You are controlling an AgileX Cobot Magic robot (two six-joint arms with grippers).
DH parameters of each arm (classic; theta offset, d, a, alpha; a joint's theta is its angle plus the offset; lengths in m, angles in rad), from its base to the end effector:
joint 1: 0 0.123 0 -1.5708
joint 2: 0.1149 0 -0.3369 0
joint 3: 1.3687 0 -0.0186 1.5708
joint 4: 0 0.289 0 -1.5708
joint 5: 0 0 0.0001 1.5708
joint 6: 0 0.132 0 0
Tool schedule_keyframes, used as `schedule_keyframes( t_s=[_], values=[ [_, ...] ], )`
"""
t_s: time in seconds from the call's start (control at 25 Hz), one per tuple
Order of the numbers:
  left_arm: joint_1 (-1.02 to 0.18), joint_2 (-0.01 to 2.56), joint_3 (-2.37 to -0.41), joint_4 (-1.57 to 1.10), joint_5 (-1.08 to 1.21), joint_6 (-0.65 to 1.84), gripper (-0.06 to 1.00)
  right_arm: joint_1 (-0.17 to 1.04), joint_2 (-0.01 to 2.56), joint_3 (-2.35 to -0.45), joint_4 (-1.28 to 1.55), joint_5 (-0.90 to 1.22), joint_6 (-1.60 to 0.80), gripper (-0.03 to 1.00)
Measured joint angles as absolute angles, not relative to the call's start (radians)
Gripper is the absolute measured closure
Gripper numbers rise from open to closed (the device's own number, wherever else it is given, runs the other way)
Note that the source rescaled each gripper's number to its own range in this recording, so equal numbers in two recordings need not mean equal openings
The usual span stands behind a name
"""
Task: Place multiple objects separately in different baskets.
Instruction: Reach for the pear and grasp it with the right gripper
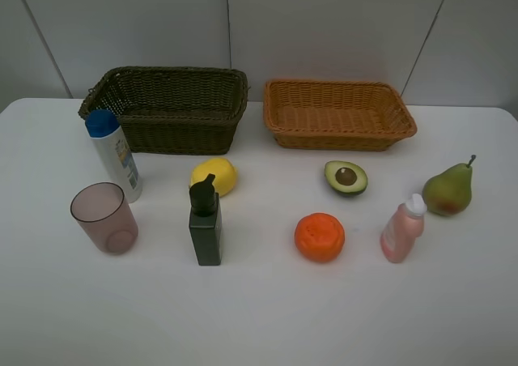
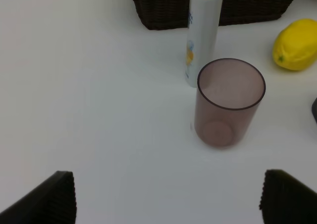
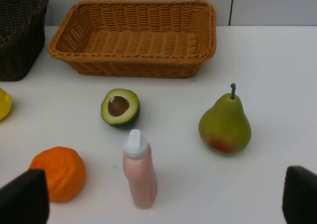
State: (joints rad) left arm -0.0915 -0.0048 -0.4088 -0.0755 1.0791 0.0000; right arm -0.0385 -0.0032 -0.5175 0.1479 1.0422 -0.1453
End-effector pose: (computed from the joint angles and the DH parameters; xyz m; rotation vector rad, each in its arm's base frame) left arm 0.0192 -0.0106 0.2431 0.0987 2.1477 -0.1455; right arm 0.0114 0.0164 0.2863 -0.1135 1.9938 0.0576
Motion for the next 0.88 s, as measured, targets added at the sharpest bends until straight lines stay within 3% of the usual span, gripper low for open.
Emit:
schedule_keyframes(
  t_s=[0.88],
  values=[
    [-0.092,-0.005,-0.409,-0.075,1.079,0.000,-0.06,-0.038,-0.003,-0.518,0.148,1.042,-0.143,-0.03]
  ],
)
